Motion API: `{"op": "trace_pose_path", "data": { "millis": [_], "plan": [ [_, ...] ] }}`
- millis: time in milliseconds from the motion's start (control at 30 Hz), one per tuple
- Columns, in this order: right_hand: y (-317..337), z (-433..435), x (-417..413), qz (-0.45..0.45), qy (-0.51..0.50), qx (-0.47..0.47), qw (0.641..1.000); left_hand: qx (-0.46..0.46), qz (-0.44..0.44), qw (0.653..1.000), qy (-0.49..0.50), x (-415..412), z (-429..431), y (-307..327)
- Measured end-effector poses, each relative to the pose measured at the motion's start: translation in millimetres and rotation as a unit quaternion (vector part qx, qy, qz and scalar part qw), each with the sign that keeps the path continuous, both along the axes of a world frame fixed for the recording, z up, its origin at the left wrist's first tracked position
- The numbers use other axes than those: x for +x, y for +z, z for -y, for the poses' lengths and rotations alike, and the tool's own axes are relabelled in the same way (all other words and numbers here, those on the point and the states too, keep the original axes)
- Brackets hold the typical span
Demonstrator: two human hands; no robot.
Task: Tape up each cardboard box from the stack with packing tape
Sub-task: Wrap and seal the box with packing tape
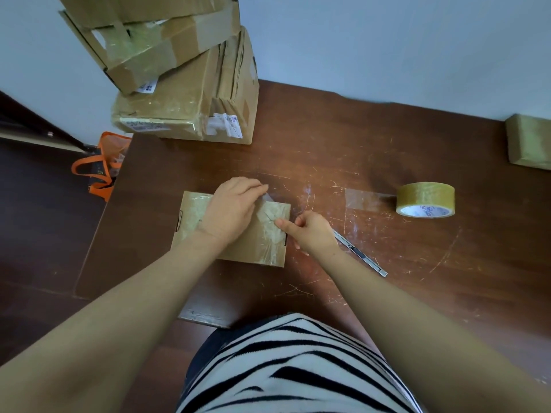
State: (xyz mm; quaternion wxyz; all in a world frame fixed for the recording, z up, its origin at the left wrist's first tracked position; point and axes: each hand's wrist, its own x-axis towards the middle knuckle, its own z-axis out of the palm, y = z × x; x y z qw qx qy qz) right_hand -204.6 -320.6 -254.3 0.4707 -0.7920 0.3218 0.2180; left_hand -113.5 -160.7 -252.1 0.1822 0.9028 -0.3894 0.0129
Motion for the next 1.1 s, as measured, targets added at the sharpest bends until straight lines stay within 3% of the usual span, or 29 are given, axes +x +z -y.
{"op": "trace_pose_path", "data": {
  "millis": [167, 500, 567, 633, 767, 933, 1100],
  "plan": [
    [0, 0, -1, -0.001, 0.005, -0.002, 1.0, 0.122, -0.12, 0.985, -0.032, -7, 1, -2],
    [0, 0, -1, 0.02, -0.002, 0.015, 1.0, 0.179, -0.238, 0.95, -0.09, 25, -23, 2],
    [0, 1, -3, 0.035, -0.014, 0.06, 0.998, 0.198, -0.225, 0.951, -0.073, 23, -23, 6],
    [-1, 2, -7, 0.054, -0.04, 0.087, 0.994, 0.208, -0.159, 0.965, -0.03, 11, -12, 12],
    [-6, 4, -6, 0.127, -0.1, 0.013, 0.987, 0.215, -0.087, 0.973, -0.015, -40, 21, 8],
    [2, 1, 8, 0.15, 0.028, -0.002, 0.988, 0.23, -0.047, 0.972, -0.004, -54, 21, -13],
    [6, 10, 13, 0.125, 0.027, 0.038, 0.991, 0.241, -0.072, 0.968, -0.013, -79, 26, -13]
  ]
}}
